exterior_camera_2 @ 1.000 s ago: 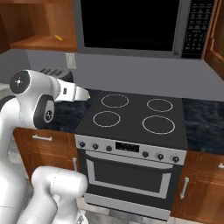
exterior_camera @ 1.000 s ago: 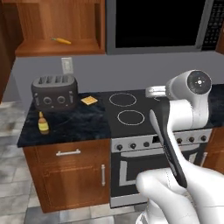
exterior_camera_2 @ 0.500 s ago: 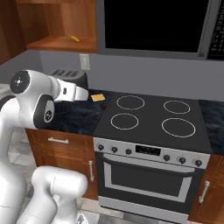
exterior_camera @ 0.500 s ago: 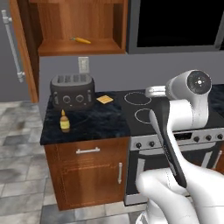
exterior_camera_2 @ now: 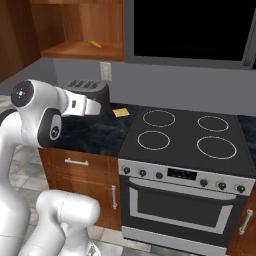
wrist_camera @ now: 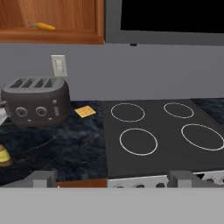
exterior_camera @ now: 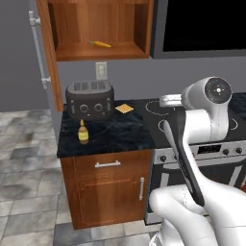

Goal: Pick the cereal and honey bottle from the counter and place them in the cabinets closest to them.

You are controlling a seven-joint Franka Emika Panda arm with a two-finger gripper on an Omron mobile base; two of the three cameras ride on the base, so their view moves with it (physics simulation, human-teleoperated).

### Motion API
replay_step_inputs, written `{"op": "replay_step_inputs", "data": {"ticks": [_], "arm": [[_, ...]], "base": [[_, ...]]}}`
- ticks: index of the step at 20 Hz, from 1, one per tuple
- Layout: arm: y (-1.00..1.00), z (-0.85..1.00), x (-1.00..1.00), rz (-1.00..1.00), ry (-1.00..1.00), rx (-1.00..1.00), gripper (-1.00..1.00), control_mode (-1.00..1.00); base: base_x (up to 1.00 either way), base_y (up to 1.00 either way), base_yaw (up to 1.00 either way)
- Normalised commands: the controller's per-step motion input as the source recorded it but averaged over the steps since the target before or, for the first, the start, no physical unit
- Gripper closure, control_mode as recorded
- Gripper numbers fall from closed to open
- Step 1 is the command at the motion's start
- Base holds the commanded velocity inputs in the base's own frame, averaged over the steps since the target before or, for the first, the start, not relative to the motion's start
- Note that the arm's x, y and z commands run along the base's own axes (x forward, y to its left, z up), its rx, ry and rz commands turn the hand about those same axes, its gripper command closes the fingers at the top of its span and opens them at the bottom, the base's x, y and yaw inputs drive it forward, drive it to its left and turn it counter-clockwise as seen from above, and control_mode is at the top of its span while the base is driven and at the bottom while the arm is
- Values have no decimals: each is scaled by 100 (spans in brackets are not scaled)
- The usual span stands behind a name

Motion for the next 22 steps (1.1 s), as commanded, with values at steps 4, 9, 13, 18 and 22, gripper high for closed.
{"op": "replay_step_inputs", "data": {"ticks": [4, 9, 13, 18, 22], "arm": [[0, 0, 0, 0, 0, 0, -100, 100], [0, 0, 0, 0, 0, 0, -100, 100], [0, 0, 0, 0, 0, 0, -100, 100], [0, 0, 0, 0, 0, 0, -100, 100], [0, 0, 0, 0, 0, 0, -100, 100]], "base": [[8, 0, 0], [38, 0, 0], [37, 2, 0], [37, 0, 0], [39, 0, 0]]}}
